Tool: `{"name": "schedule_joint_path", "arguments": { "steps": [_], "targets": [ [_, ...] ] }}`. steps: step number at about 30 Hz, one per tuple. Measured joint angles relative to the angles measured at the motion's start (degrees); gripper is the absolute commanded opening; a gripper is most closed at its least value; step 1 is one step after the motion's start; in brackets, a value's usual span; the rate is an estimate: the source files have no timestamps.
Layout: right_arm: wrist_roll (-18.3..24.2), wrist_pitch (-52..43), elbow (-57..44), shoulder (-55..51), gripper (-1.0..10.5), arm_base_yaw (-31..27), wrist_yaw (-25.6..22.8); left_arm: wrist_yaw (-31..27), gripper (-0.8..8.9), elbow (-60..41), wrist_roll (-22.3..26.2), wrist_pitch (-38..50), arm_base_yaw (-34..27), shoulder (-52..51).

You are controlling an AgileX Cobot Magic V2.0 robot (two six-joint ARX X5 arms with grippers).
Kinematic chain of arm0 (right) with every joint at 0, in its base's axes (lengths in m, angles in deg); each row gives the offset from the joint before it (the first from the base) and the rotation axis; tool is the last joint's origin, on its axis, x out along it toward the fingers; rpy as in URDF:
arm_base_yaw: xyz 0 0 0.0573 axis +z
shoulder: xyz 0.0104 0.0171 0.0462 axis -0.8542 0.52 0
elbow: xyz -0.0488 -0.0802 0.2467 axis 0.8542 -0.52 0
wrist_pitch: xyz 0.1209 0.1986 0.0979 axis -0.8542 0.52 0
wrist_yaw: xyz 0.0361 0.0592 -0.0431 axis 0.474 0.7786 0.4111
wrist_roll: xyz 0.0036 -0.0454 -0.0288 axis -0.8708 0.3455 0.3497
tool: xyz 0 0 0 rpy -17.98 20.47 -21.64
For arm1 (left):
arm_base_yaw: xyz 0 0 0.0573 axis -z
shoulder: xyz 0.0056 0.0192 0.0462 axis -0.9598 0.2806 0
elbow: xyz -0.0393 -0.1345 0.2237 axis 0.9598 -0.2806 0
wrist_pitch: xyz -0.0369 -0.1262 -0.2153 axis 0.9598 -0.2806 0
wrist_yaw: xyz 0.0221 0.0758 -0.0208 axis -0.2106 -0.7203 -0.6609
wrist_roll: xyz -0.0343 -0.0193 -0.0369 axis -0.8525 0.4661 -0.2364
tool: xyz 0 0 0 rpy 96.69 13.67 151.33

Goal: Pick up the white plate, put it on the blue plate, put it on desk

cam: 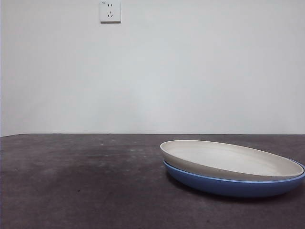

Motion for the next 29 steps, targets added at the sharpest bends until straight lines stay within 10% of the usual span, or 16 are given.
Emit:
{"name": "schedule_joint_path", "arguments": {
  "steps": [15,29],
  "targets": [
    [-1.18,4.09,0.00,0.00,5.8,0.00,-2.56,0.00,5.94,-21.62,-0.70,11.85,0.00,-25.92],
    [-3.54,3.87,-2.80,12.81,5.8,0.00,-2.78,0.00,5.95,-23.63,-1.57,14.12,0.00,-28.35]
  ]
}}
